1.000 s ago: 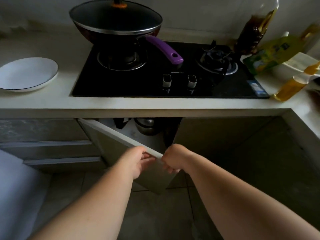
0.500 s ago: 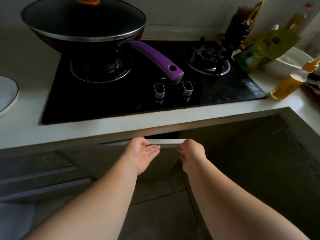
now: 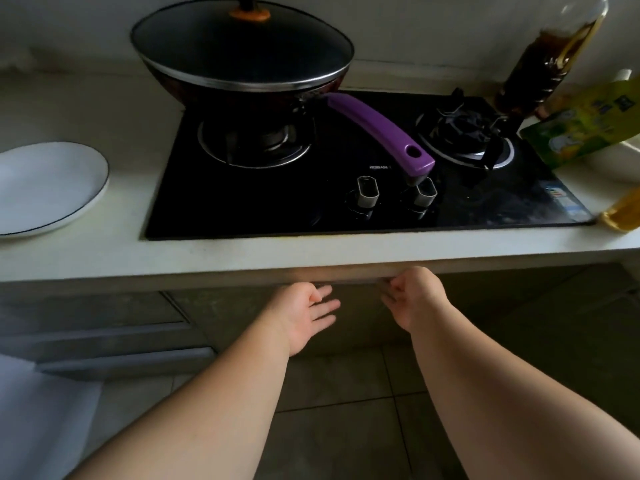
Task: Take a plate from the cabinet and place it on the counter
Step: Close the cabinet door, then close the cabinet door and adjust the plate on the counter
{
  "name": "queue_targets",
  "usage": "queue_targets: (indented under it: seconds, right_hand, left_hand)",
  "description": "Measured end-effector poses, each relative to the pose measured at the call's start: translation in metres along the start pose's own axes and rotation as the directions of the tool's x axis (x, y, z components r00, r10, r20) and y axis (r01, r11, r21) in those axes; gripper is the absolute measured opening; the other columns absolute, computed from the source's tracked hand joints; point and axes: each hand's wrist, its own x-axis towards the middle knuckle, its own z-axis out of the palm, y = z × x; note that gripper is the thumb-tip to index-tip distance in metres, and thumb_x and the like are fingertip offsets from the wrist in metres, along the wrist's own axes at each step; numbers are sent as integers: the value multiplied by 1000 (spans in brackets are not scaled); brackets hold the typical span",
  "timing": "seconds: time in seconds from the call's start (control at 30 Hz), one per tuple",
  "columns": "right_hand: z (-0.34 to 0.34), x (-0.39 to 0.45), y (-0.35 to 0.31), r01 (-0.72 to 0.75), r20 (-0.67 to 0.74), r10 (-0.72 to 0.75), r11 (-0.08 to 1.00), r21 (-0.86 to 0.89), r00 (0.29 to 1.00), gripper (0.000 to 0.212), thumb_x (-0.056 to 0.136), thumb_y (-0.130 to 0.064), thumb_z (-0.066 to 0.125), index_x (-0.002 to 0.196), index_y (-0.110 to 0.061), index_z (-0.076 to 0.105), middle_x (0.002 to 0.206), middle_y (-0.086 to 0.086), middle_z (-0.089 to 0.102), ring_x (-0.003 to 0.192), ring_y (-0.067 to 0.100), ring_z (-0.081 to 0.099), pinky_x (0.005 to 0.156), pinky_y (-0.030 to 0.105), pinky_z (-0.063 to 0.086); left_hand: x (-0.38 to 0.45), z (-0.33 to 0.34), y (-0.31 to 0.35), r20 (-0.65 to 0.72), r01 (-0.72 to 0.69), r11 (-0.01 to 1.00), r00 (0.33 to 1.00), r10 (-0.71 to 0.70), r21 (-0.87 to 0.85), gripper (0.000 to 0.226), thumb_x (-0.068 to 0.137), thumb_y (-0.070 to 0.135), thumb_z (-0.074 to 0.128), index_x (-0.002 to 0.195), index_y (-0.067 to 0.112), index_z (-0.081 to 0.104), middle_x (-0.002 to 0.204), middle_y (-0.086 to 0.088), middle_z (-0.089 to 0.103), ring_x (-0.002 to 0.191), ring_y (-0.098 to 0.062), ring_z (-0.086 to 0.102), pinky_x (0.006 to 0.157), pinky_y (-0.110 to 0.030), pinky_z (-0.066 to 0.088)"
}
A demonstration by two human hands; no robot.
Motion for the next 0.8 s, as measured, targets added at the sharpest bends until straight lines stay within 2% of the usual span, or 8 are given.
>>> queue_targets:
  seconds: [0.07, 0.13, 0.23, 0.33, 0.43, 0.57, 0.67, 0.8]
  right_hand:
    - [-2, -8, 2, -3, 34, 2, 1000, 30, 999, 24, 82, 9, 44, 90, -11, 57, 102, 16, 61, 117, 31, 56, 108, 45, 40]
    - [2, -19, 4, 9, 44, -8, 1000, -13, 999, 18, 82, 6, 46, 84, -11, 54, 114, 19, 58, 116, 31, 55, 107, 46, 40]
    - [12, -39, 6, 9, 120, 13, 984, -180, 993, 22, 84, -5, 53, 105, -12, 51, 114, 14, 55, 113, 33, 54, 103, 47, 44]
    - [23, -74, 8, 46, 233, 50, 920, -388, 971, 15, 86, -18, 57, 97, -12, 50, 99, 14, 59, 95, 32, 60, 89, 45, 51]
    - [42, -105, 4, 157, 332, 21, 853, -498, 943, 12, 88, -22, 55, 88, -10, 57, 92, 12, 66, 84, 28, 66, 81, 41, 54]
    - [74, -147, -10, 333, 490, -62, 808, -487, 869, 10, 88, -15, 54, 80, -11, 59, 72, 6, 61, 61, 20, 61, 62, 33, 51]
    - [107, -177, -17, 440, 573, -115, 766, -469, 812, 10, 88, -14, 54, 79, -12, 58, 73, 5, 61, 60, 18, 60, 60, 32, 50]
    - [159, -195, -20, 512, 608, -149, 711, -483, 780, 12, 89, -14, 53, 79, -11, 59, 71, 4, 61, 61, 17, 61, 62, 30, 50]
  left_hand:
    - [-11, -9, 4, -44, -14, 994, 999, 19, 112, 53, 90, 2, 36, 142, 12, 33, 128, -9, 55, 114, -28, 58, 96, -43, 47]
    - [-26, -16, 9, -82, -30, 982, 996, 46, 185, 40, 92, 8, 40, 131, 12, 46, 123, -6, 59, 107, -25, 62, 93, -41, 50]
    - [-57, -26, 16, -160, -79, 972, 980, 115, 220, 36, 93, 12, 43, 129, 13, 48, 115, -6, 63, 99, -23, 65, 87, -38, 53]
    - [-97, -42, 24, -210, -155, 965, 957, 200, 213, 39, 93, 11, 43, 131, 13, 47, 114, -7, 63, 98, -24, 65, 82, -36, 54]
    - [-133, -62, 38, -263, -202, 955, 930, 257, 219, 35, 93, 12, 43, 127, 14, 50, 113, -8, 64, 98, -25, 66, 78, -35, 54]
    - [-171, -93, 63, -372, -266, 940, 868, 330, 213, 30, 92, 9, 42, 119, 15, 52, 104, -7, 66, 89, -24, 66, 68, -33, 52]
    - [-196, -129, 85, -452, -320, 925, 808, 379, 204, 25, 91, 10, 43, 114, 14, 54, 97, -6, 67, 83, -23, 66, 65, -33, 51]
    - [-205, -179, 118, -529, -366, 909, 741, 413, 197, 19, 92, 17, 49, 109, 14, 56, 92, -5, 67, 79, -23, 66, 65, -33, 51]
